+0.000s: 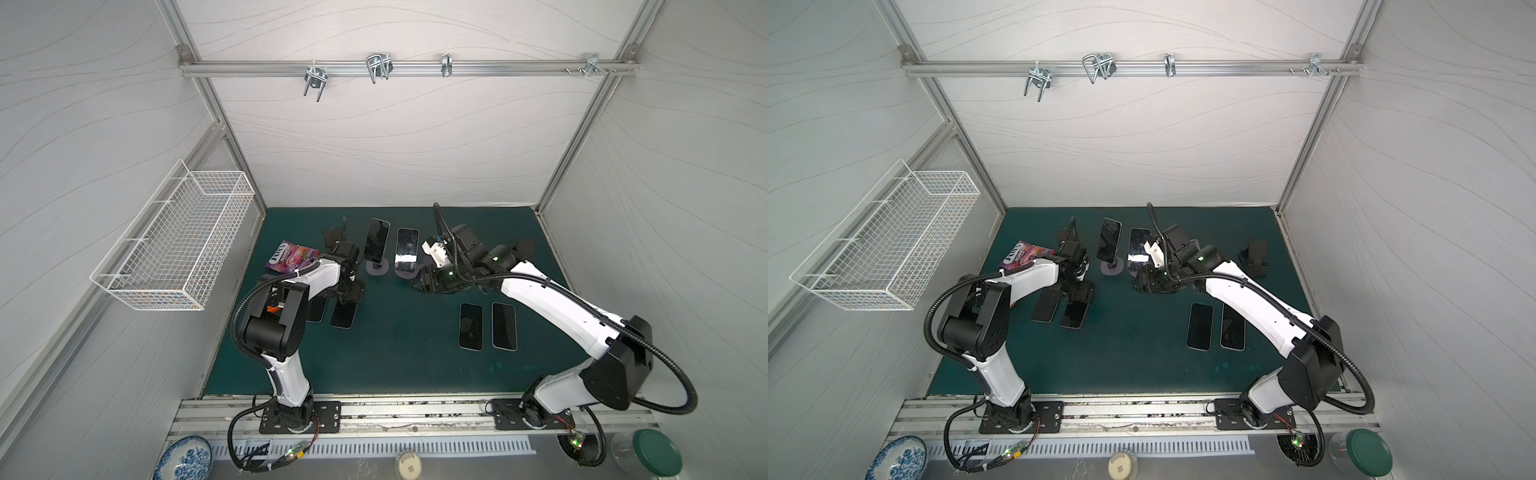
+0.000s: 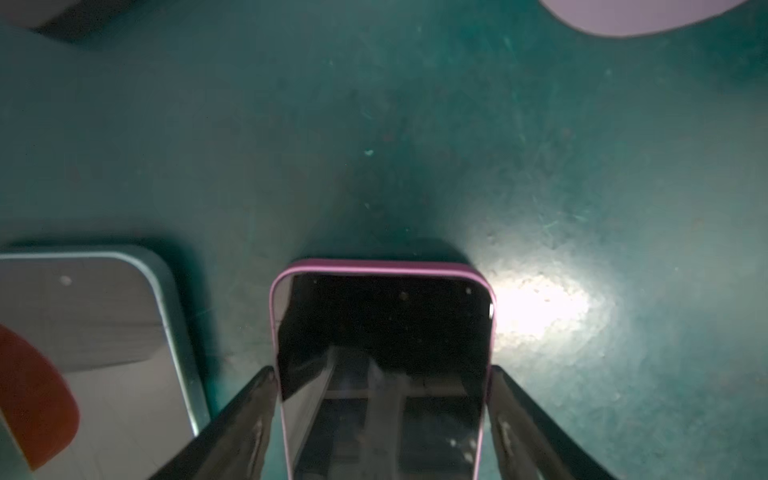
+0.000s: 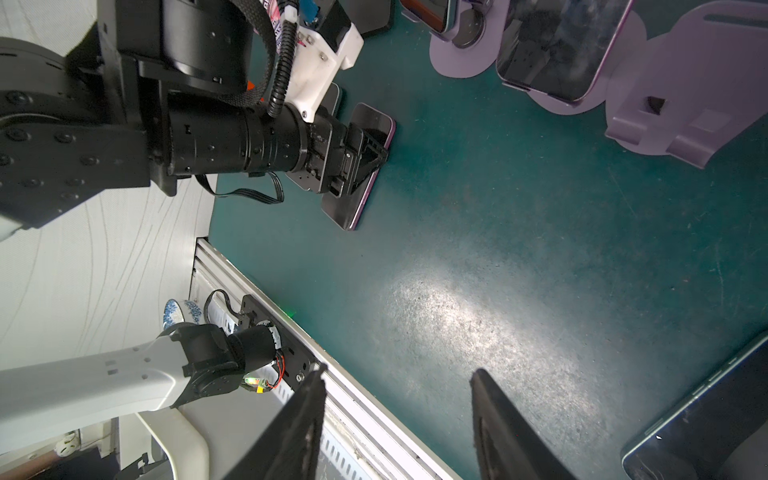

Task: Remove the phone from the phone stand
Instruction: 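Lower the pink-framed phone flat onto the mat beside the dark flat phone, then open the left gripper and lift it away from the placed phone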

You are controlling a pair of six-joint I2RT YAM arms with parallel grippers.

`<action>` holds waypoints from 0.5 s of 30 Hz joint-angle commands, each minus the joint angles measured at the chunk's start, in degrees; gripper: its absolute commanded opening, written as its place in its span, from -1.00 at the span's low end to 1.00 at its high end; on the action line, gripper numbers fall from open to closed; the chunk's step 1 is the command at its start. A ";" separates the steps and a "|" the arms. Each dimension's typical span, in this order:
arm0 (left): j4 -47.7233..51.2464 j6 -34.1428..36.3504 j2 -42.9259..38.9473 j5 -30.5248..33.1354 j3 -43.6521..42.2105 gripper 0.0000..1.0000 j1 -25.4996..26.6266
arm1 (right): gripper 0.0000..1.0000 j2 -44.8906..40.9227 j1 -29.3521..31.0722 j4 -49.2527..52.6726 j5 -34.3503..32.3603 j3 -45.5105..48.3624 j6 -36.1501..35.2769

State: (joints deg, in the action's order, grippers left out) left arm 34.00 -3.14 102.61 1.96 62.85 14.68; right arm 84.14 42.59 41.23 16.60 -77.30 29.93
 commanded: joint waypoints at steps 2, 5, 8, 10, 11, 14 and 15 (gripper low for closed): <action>0.60 1.50 0.73 0.77 0.35 0.63 -0.26 | 0.16 -2.88 -0.68 0.53 0.53 0.08 -0.51; 1.26 1.74 1.00 1.10 0.86 0.64 -0.26 | 0.15 -3.37 -1.05 0.42 0.77 0.83 -0.38; 1.47 0.90 0.43 1.16 1.13 0.64 -0.26 | 0.15 -3.90 -1.30 0.43 0.98 1.19 -0.47; 1.68 0.35 -0.15 1.12 1.39 0.65 -0.26 | 0.15 -4.20 -1.39 0.43 1.11 1.31 -0.56; 1.73 0.07 -0.58 1.12 1.48 0.67 -0.22 | 0.15 -4.31 -1.53 0.47 1.24 1.34 -0.67; 2.17 -0.30 -2.45 1.11 2.22 0.71 -0.26 | 0.15 -4.82 -1.59 0.45 1.24 1.42 -0.95; 2.27 -0.30 -3.06 0.96 2.61 0.71 -0.26 | 0.15 -4.95 -1.54 0.43 1.16 1.43 -1.08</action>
State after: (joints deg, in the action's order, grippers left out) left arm 34.89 -3.29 102.30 2.63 62.87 14.68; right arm 81.14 41.32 41.19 17.06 -76.36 29.91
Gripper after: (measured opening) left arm 0.854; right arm 0.576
